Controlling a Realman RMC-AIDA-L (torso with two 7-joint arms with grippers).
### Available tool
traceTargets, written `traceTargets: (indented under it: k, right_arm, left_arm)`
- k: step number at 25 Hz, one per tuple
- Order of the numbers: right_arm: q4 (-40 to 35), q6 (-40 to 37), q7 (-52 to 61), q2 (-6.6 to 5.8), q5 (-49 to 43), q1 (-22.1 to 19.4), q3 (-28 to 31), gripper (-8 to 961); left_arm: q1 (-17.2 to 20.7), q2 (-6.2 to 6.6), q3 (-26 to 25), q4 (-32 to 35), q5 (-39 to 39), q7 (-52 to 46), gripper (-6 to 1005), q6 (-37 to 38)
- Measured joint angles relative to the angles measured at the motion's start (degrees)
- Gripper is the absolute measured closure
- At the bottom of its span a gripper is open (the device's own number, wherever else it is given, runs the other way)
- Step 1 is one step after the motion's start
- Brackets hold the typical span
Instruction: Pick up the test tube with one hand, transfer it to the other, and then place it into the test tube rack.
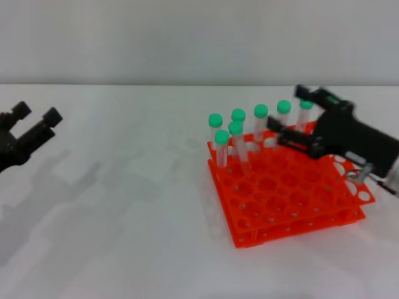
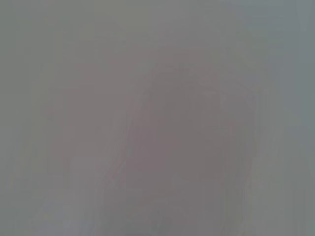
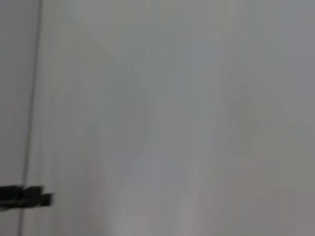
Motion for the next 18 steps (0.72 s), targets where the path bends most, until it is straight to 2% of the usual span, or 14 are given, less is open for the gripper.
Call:
traceTargets:
  k: [5,10,18]
  right_arm:
    - [-0.2,-3.2,-0.1,-0.24,0.0,-4.6,6.6,91]
    - [1.4,-6.8,-1.9,-0.17,0.2,-9.8,14.4,91]
    - [15.4,-17.3,-8.4,-0.25,0.5,-10.3,29.7,91]
  left_arm:
    - [0.1,0.18,-3.6,0.0,0.2,1.8,118,-1.7]
    - [-0.7,0.17,-3.6,0.0,-1.4,3.6,118,-4.8]
    - [-1.4,-0.37,-3.6,-0.7,-7.9,8.0,119,-5.6]
